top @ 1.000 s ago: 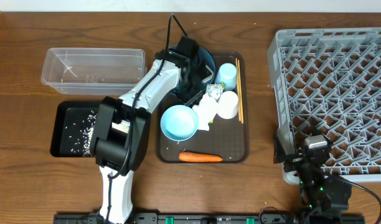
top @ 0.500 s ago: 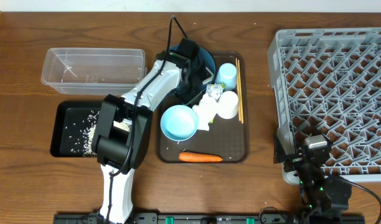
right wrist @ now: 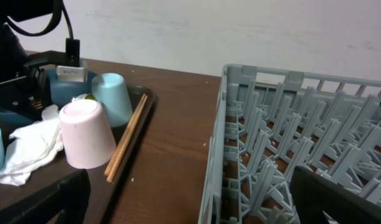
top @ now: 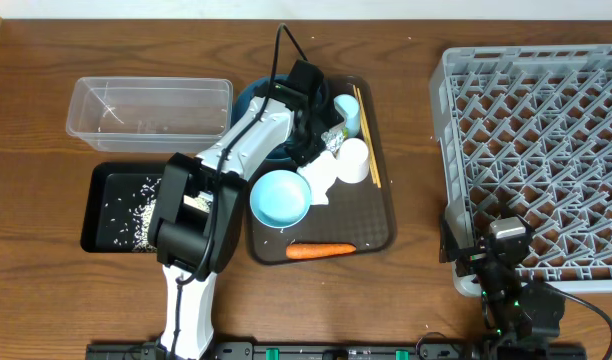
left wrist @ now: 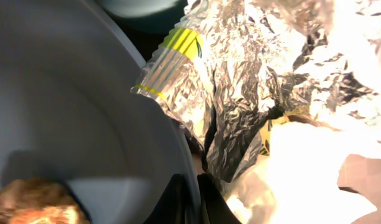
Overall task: Sort waste into correct bins and load items into the dishwasher rack
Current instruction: 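Lower the left gripper and grasp the rim of the dark teal plate, then lift the teal plate with the left gripper and carry it over the black tray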
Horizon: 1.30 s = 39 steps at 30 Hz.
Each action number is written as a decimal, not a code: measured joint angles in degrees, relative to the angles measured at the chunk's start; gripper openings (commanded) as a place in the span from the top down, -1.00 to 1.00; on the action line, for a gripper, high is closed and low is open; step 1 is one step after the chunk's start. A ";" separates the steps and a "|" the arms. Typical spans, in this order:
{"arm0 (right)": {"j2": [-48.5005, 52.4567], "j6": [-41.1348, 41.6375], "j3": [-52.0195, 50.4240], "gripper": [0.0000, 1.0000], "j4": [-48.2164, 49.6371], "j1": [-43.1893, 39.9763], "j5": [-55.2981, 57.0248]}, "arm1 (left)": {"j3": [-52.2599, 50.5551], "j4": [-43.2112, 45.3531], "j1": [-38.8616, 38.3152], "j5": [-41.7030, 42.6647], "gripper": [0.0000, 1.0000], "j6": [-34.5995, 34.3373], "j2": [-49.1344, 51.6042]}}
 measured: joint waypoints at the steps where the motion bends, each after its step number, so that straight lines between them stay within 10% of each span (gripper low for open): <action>1: 0.00 0.00 0.00 -0.98 0.00 0.00 0.02 | 0.00 0.00 0.00 0.02 0.87 -0.11 0.00; 39: 0.00 0.00 0.00 -0.98 0.00 0.00 0.00 | 2.34 1.66 0.17 0.50 0.88 -10.93 -10.82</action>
